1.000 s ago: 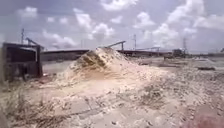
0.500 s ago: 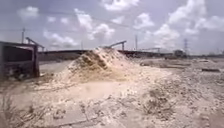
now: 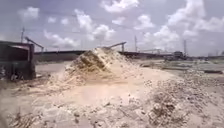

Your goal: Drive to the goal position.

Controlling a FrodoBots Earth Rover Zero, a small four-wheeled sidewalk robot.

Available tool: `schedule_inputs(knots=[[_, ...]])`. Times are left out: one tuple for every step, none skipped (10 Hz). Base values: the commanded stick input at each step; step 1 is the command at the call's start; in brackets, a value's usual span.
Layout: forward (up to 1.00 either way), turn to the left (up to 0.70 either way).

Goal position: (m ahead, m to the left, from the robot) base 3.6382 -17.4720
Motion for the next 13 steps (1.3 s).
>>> schedule_inputs(knots=[[0.44, -0.27], [0.44, -0.27], [0.44, -0.27], [0.44, -0.27], [0.44, -0.27], [0.44, -0.27], [0.44, -0.27], [0.44, -0.27], [0.44, -0.27], [0.44, -0.27], [0.44, -0.27], [0.44, -0.27], [0.44, -0.27]])
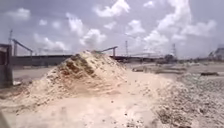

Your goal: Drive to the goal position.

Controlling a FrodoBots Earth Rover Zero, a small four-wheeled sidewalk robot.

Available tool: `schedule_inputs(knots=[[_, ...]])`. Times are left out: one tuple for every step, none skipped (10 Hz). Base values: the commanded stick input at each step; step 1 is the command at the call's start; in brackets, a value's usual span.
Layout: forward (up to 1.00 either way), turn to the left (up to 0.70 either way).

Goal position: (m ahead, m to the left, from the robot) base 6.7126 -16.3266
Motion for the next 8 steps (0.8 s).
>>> schedule_inputs(knots=[[0.44, -0.27], [0.44, -0.27], [0.44, -0.27], [0.44, -0.27], [0.44, -0.27], [0.44, -0.27], [0.44, -0.27], [0.44, -0.27]])
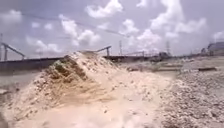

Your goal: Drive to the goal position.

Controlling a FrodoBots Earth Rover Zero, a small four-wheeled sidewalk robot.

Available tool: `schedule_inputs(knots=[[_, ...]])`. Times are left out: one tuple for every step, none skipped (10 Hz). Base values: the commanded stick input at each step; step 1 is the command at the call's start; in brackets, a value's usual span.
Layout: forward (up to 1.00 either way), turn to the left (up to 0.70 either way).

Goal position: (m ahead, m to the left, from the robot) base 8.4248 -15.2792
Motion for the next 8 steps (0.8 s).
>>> schedule_inputs(knots=[[0.44, -0.27], [0.44, -0.27], [0.44, -0.27], [0.44, -0.27], [0.44, -0.27], [0.44, -0.27], [0.44, -0.27], [0.44, -0.27]])
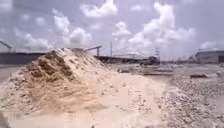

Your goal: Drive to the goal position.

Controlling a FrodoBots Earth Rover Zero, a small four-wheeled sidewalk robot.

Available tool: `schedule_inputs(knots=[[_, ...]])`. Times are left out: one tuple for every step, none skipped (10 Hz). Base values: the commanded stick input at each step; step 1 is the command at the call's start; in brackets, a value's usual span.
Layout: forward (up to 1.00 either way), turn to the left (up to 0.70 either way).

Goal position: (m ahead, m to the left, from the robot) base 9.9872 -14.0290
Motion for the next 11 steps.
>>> schedule_inputs(knots=[[0.44, -0.27], [0.44, -0.27], [0.44, -0.27], [0.44, -0.27], [0.44, -0.27], [0.44, -0.27], [0.44, -0.27], [0.44, -0.27], [0.44, -0.27], [0.44, -0.27], [0.44, -0.27]])
